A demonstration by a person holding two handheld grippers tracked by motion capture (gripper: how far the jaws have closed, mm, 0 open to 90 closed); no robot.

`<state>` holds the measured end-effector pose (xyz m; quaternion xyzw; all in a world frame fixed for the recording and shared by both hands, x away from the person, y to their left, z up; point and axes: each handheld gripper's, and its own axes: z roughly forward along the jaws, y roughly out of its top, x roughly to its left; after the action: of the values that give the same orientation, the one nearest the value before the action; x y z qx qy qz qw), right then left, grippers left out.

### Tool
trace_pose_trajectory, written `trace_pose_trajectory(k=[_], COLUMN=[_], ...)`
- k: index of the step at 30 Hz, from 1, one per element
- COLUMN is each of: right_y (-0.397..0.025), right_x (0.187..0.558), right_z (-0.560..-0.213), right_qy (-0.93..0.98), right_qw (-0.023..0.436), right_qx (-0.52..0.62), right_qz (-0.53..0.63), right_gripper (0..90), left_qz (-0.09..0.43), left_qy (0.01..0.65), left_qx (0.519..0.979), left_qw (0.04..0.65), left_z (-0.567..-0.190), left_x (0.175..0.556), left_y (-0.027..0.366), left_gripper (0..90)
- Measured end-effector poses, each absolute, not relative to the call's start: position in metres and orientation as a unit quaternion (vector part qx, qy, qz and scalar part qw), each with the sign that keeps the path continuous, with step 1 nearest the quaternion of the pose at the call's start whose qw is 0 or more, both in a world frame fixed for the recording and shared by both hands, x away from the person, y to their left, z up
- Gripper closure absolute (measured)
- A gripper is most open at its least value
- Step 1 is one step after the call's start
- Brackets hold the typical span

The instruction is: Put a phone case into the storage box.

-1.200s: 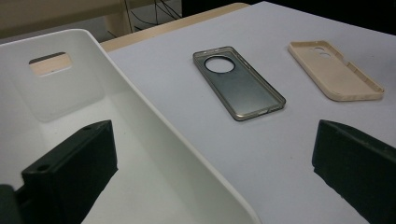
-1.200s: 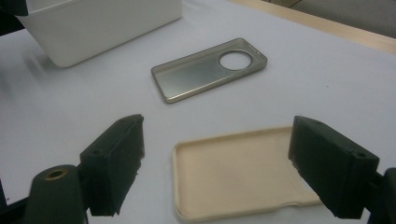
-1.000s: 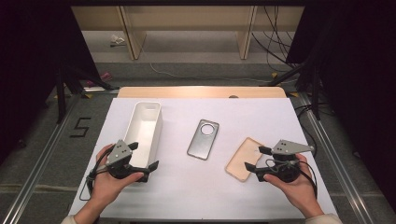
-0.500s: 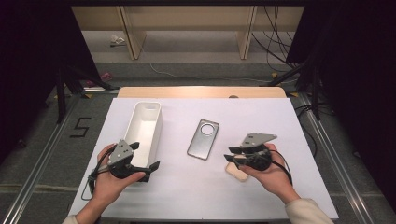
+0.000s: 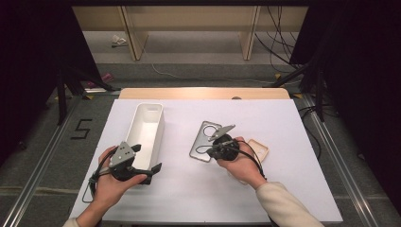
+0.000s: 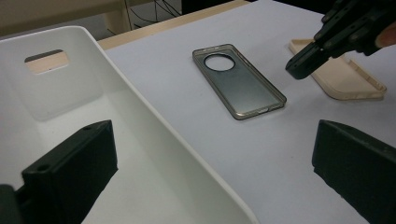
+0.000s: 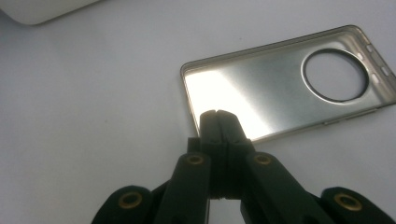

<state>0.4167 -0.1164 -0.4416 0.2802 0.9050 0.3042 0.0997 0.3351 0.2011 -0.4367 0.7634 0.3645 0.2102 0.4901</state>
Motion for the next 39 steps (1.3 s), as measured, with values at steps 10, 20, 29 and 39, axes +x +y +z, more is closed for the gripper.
trace_pose_trajectory(k=[10, 20, 29, 39], right_y=[-0.100, -0.101, -0.110, -0.112], right_x=[0.431, 0.433, 0.437, 0.437], right_z=[-0.462, -0.464, -0.464, -0.463], right_qy=[0.913, 0.922, 0.923, 0.923], right_qw=[0.092, 0.097, 0.103, 0.108], right_qx=[0.306, 0.299, 0.301, 0.301], right_qz=[0.252, 0.227, 0.216, 0.213], right_gripper=[90.0, 90.0, 90.0, 87.9], left_qz=[0.207, 0.206, 0.204, 0.205], left_qy=[0.360, 0.360, 0.360, 0.358], left_qx=[0.766, 0.766, 0.766, 0.767], left_qw=[0.491, 0.491, 0.491, 0.491], left_z=[-0.437, -0.437, -0.437, -0.437], left_x=[0.335, 0.335, 0.335, 0.335], left_y=[0.199, 0.200, 0.199, 0.199], left_gripper=[0.0, 0.0, 0.0, 0.0])
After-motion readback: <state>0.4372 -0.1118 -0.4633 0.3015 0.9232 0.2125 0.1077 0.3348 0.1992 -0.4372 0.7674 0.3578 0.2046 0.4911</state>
